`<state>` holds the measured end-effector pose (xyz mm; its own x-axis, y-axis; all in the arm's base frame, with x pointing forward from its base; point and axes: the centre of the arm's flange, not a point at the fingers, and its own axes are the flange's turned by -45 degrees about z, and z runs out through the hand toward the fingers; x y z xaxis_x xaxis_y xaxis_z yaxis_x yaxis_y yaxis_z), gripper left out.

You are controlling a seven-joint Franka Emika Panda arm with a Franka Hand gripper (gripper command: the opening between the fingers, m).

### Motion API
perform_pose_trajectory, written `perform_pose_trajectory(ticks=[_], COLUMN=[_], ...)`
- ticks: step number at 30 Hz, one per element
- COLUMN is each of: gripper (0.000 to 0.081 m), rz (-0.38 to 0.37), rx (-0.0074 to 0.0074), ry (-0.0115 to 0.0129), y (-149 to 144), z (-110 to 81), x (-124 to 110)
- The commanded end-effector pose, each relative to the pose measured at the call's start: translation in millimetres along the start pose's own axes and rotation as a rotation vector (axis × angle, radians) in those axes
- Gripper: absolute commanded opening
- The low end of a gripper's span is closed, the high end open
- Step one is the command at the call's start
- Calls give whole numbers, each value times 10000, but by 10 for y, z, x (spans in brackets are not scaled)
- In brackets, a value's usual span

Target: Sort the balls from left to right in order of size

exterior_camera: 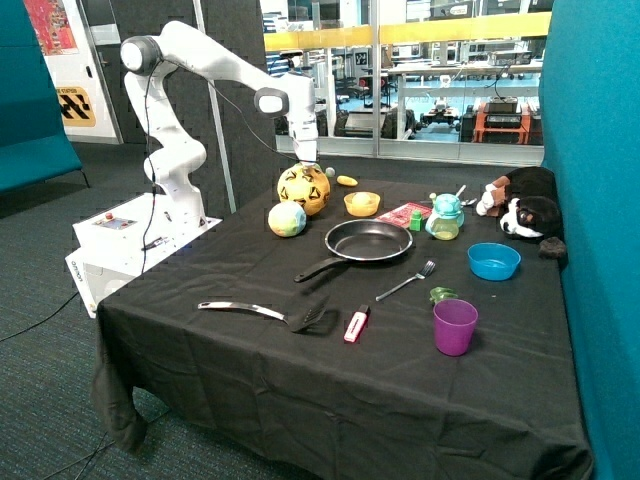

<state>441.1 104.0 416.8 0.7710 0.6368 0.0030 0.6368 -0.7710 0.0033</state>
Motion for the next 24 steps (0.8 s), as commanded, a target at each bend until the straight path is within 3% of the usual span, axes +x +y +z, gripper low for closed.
perform_pose_trajectory(ticks=[1,15,22,24], gripper=[689,686,685,718], rz=[-90,-211,-53,-17], rx=[33,33,33,33], ry=[-30,-29,-30,-30], y=[25,-28,65,114], z=[17,11,-158,-225], x=[-18,17,66,91])
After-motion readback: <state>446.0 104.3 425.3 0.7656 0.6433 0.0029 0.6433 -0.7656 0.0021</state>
